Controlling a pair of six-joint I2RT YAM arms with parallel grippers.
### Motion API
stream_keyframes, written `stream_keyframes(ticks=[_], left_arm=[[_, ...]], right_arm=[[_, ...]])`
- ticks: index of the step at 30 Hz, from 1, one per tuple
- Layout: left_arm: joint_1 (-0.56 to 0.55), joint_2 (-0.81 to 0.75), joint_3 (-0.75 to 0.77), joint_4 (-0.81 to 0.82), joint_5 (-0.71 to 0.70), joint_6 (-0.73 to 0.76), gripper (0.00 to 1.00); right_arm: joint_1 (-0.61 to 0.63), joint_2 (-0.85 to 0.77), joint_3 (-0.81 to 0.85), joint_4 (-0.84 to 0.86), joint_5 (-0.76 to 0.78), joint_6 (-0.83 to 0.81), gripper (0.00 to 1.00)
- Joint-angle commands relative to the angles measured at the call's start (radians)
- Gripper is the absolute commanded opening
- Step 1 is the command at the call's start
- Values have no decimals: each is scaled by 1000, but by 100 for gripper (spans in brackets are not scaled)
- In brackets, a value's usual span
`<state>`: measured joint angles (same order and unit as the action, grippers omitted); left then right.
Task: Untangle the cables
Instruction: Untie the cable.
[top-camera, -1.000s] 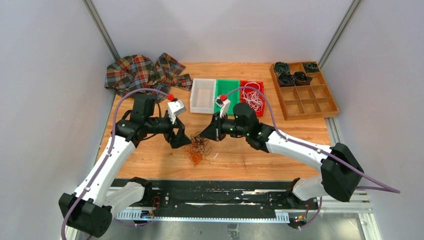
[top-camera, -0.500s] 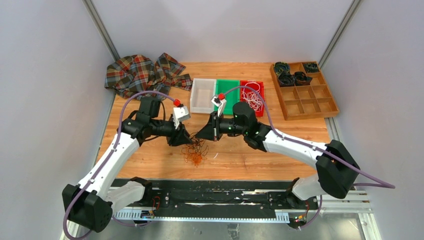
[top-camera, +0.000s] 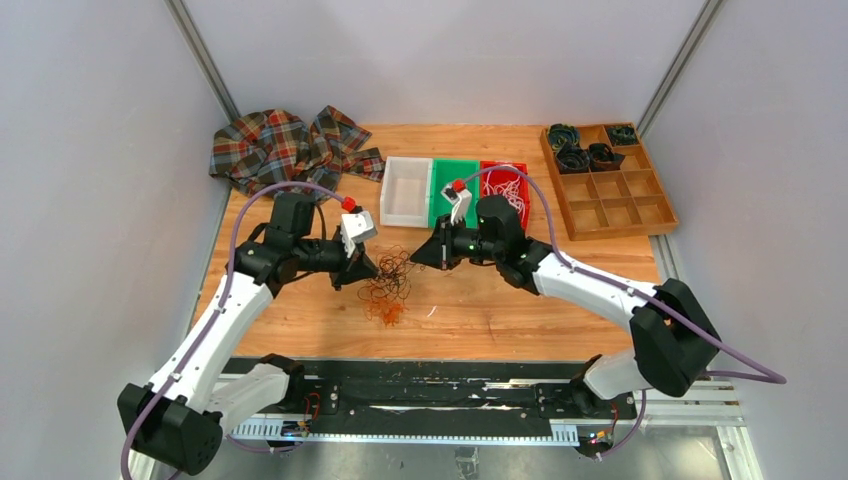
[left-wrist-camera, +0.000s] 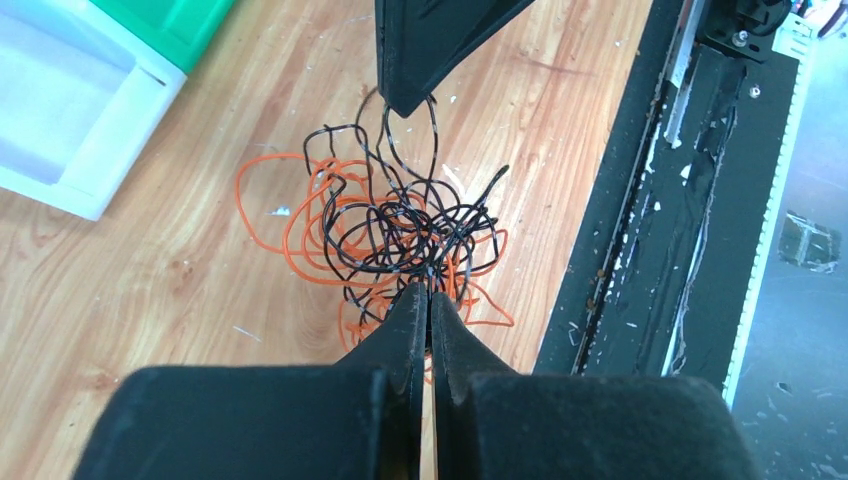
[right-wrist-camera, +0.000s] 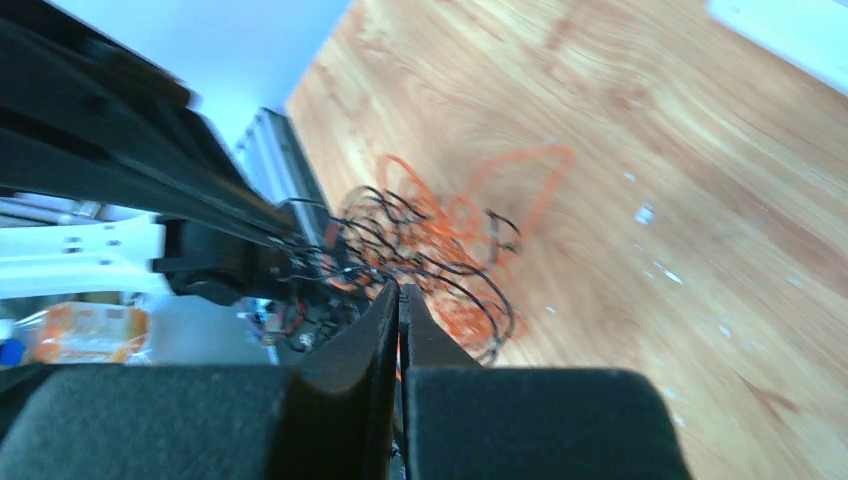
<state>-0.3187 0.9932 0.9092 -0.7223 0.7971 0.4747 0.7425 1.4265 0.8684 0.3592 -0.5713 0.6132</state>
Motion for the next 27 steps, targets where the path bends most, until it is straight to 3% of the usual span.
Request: stream_keyframes(ticks=[1, 16, 27], left_arm=[[-9, -27, 57, -18, -26, -16, 1], [-10, -47, 125, -45, -124, -33, 1], [-9, -39, 159, 11, -409, -61, 1]], right_arm=[[-26, -35, -12, -235, 183, -203, 1], [-78, -194, -129, -464, 663, -292, 1], [-80, -340, -150, -626, 950, -271, 1]])
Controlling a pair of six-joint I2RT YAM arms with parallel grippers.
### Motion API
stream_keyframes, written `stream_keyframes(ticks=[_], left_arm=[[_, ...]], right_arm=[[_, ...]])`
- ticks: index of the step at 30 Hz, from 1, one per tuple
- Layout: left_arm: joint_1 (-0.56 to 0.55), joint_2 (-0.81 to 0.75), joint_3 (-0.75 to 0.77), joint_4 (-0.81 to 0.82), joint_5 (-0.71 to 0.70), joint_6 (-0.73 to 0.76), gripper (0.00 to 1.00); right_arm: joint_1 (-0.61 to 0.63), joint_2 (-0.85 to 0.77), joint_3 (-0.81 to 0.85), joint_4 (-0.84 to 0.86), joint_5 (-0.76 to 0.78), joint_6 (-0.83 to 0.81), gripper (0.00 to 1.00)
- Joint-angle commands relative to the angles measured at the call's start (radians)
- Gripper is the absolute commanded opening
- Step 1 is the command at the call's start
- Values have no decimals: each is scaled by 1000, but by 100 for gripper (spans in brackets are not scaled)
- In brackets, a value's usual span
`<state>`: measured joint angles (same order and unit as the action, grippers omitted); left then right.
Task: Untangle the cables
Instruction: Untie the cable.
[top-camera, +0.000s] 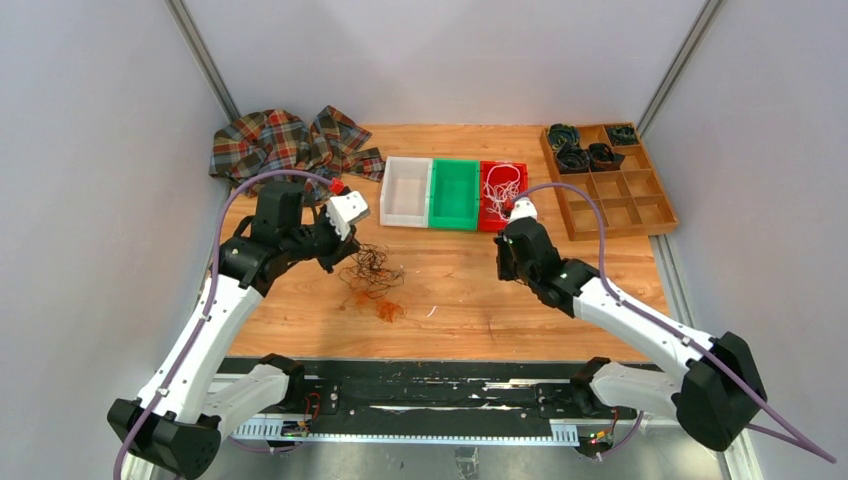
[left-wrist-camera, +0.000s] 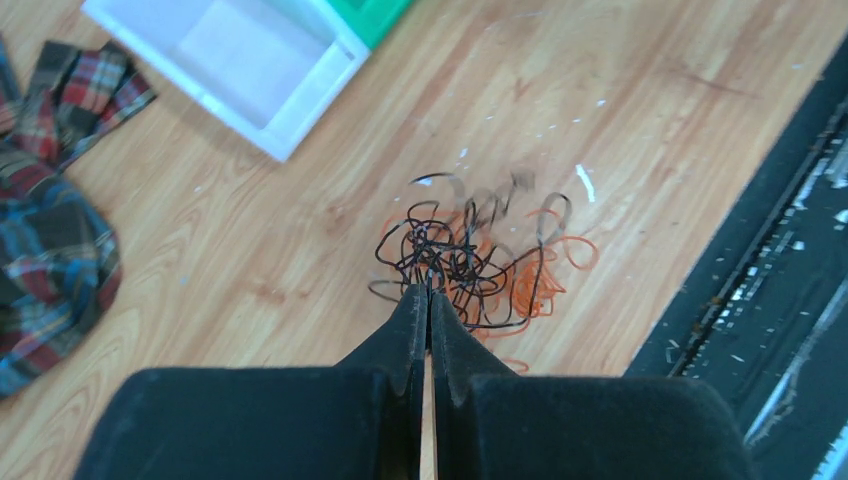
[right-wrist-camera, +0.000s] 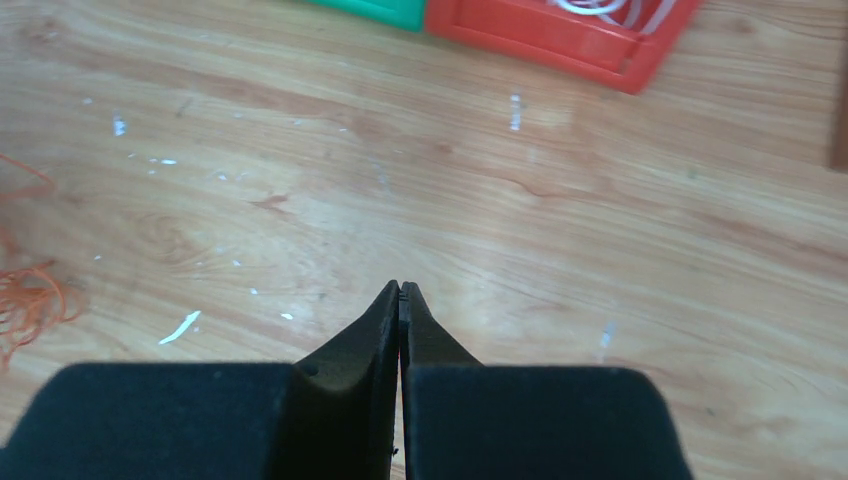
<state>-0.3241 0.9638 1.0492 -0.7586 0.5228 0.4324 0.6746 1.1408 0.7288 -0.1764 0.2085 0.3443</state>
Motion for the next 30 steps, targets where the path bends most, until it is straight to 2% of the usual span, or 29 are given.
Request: stream_keyframes(ticks=[1, 4, 7, 14, 18, 24, 30], left_arm=[[-4, -10, 15, 58, -147, -21, 1], [-4, -9, 12, 56, -97, -30, 1], [-4, -17, 7, 53, 25, -47, 1], [-4, -8, 16, 44, 131, -75, 1], [-4, -7, 17, 36, 190, -83, 1], [-4, -8, 21, 25, 230, -91, 1], [-4, -13, 26, 9, 254, -88, 1]], right_arm=[[-13, -70, -11, -95, 179, -2, 1], [-12, -113, -16, -53, 82, -12, 4], [10, -147, -43, 94, -122, -37, 24], [187, -135, -94, 523, -312, -164, 55], [267, -40, -21, 622, -352, -203, 57], [338, 128, 100, 671, -359, -256, 57], [376, 224, 156, 728, -282, -318, 57]])
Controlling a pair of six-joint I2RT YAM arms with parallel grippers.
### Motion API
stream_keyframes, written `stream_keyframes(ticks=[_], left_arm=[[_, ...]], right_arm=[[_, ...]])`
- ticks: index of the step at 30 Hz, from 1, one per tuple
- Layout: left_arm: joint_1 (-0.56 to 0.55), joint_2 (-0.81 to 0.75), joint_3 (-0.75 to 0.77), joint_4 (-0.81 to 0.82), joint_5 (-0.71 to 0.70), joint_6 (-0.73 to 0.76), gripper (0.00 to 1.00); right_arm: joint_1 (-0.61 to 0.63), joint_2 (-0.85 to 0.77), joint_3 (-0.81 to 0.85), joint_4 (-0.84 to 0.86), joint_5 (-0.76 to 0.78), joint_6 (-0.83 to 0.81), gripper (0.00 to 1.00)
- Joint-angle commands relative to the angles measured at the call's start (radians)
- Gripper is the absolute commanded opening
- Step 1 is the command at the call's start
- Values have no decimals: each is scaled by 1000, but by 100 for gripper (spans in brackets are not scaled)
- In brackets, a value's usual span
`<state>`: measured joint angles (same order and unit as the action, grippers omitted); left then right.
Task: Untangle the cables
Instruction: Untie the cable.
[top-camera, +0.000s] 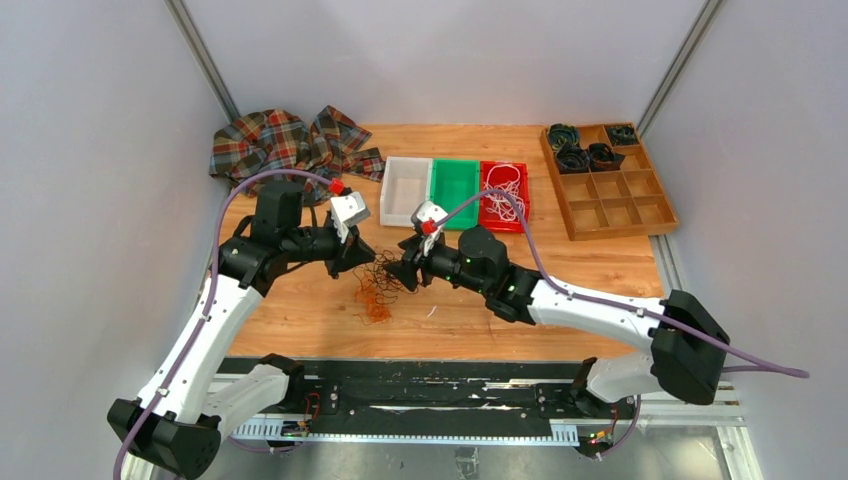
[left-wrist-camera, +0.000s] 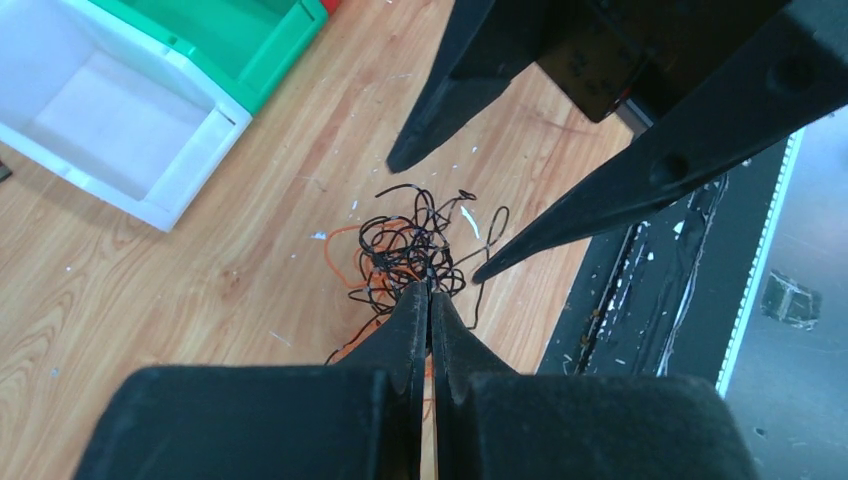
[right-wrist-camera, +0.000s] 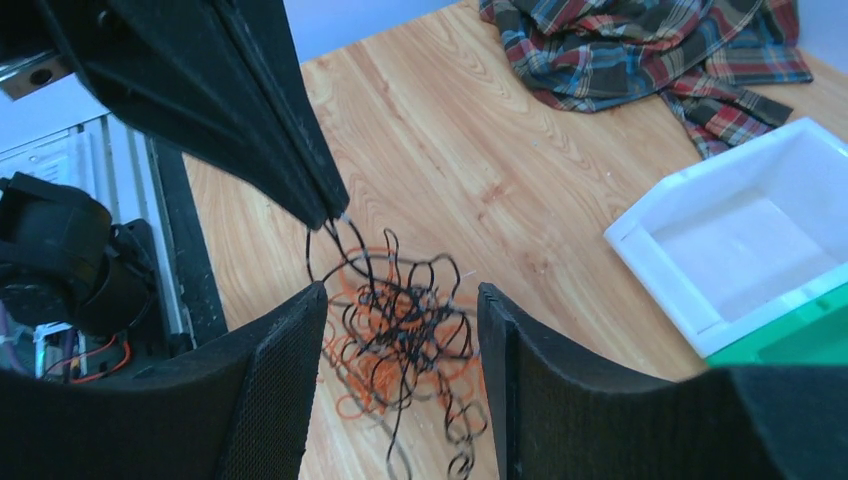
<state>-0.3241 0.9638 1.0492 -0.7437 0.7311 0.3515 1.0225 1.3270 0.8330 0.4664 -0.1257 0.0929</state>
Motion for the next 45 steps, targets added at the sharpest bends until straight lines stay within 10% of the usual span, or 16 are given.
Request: stream_keyframes(ticks=[1, 25, 30, 33, 37, 45], left_arm=[[-4, -13, 27, -8, 47, -5, 1], [-4, -11, 51, -94, 156, 52, 1], [-4, -18, 64, -123, 152, 84, 1], [-4, -19, 60, -108, 72, 93, 28], [-4, -30, 26, -1, -74, 11, 70], [-4, -30, -19, 58, 89, -61, 83]], right_arm=[[33, 51, 59, 88, 75, -73, 56], [123, 189, 87, 249, 348, -238, 50], [121, 190, 47, 294, 445, -251, 25], [111, 127, 12, 252, 445, -231, 2], [101, 40, 4, 144, 381, -191, 1], [104, -2, 116, -155, 341, -58, 1]])
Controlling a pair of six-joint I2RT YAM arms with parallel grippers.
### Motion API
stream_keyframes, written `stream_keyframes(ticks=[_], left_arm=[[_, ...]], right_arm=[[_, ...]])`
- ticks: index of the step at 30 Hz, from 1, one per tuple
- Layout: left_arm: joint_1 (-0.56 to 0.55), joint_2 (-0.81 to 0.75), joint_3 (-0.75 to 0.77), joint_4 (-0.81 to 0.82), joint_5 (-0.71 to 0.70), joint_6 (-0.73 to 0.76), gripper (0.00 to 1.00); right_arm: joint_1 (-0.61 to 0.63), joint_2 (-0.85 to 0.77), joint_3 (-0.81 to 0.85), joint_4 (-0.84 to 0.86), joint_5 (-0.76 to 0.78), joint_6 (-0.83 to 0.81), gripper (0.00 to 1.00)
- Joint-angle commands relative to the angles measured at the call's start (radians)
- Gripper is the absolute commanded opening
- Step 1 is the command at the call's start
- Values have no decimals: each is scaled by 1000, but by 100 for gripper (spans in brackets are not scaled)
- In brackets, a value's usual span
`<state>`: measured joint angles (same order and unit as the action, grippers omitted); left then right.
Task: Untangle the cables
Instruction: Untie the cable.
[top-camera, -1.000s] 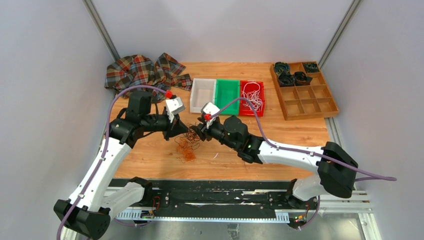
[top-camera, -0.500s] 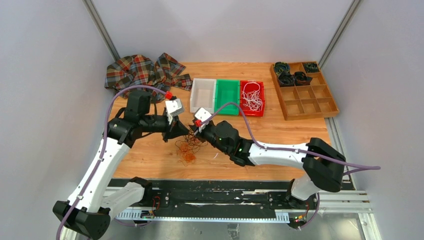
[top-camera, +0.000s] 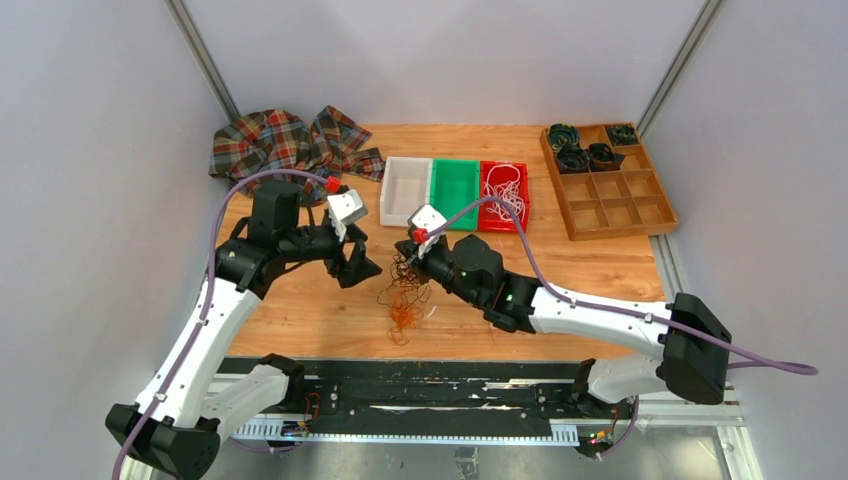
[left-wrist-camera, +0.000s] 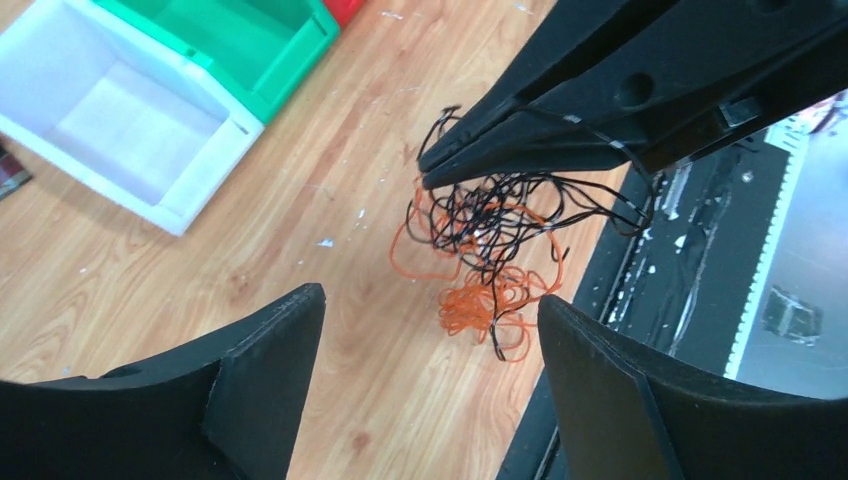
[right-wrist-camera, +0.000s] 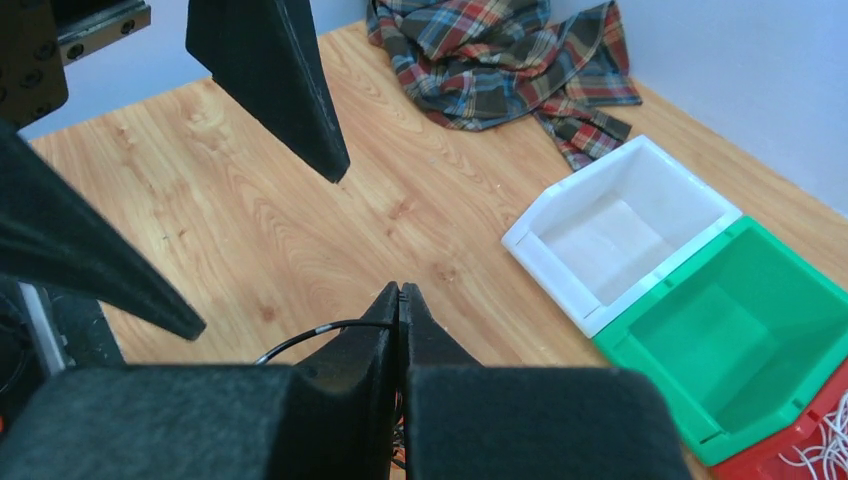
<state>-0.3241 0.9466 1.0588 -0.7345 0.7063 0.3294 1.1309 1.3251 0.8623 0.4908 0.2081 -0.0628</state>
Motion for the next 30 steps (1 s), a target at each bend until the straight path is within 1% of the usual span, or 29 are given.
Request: stream_keyframes(ticks=[1, 5, 6, 8, 10, 13, 17, 19, 23, 24, 27, 30], left_arm=[[-4, -14, -36, 47, 153, -38, 83], [-5, -20, -66, 46, 258, -24, 83], [-4, -23, -72, 46, 278, -21, 83], [-5, -30, -81, 46, 307, -17, 83], [-6, -29, -84, 59, 281, -32, 83], [-6, -37, -107, 145, 214, -127, 81], [-3, -44, -142, 257, 124, -233, 73], [-4, -45, -141, 266, 88, -241, 68], [-3, -45, -136, 277, 45, -254, 55], [-4, -45, -131, 276, 40, -258, 53], [-1, -45, -113, 265, 79, -264, 51], [0, -45, -101, 264, 100, -278, 42]], right_arm=[[-3, 12, 121, -249, 42, 127, 1], [17, 77, 262, -449, 200, 229, 1], [28, 100, 315, -495, 265, 239, 1], [49, 146, 366, -543, 338, 239, 1], [66, 170, 392, -549, 374, 245, 1], [82, 200, 420, -549, 400, 267, 1], [101, 219, 445, -540, 392, 270, 1], [105, 213, 439, -537, 389, 273, 1], [105, 188, 401, -517, 363, 281, 1], [105, 183, 392, -513, 358, 283, 1], [106, 163, 355, -499, 331, 292, 1], [106, 137, 305, -463, 289, 307, 1]])
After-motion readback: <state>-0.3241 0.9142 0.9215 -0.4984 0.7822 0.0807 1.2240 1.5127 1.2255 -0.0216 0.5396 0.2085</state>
